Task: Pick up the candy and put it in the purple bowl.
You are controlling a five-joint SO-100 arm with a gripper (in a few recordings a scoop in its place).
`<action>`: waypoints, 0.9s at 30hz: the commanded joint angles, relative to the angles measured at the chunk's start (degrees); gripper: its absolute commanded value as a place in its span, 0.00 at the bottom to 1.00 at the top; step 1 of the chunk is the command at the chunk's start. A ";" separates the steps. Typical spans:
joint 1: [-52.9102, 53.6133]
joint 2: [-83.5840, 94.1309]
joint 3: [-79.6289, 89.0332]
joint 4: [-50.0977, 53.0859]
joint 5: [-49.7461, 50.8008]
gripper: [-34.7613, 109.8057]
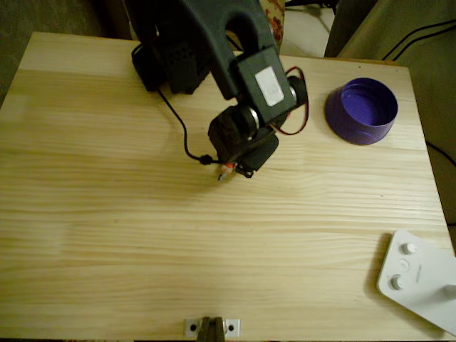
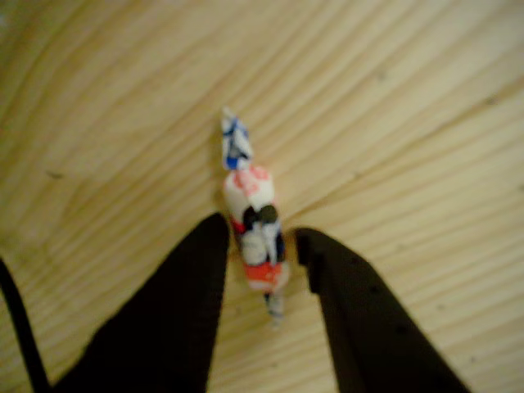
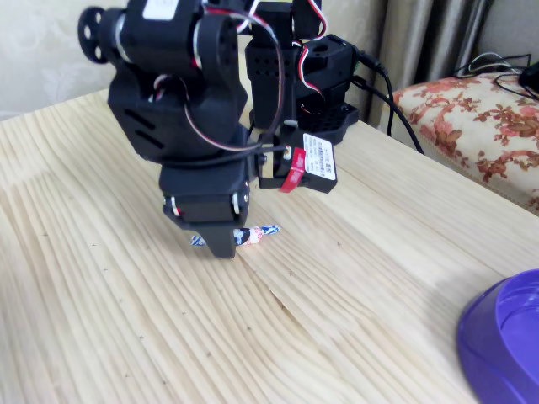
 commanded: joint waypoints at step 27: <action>1.14 17.58 0.62 2.90 18.28 0.25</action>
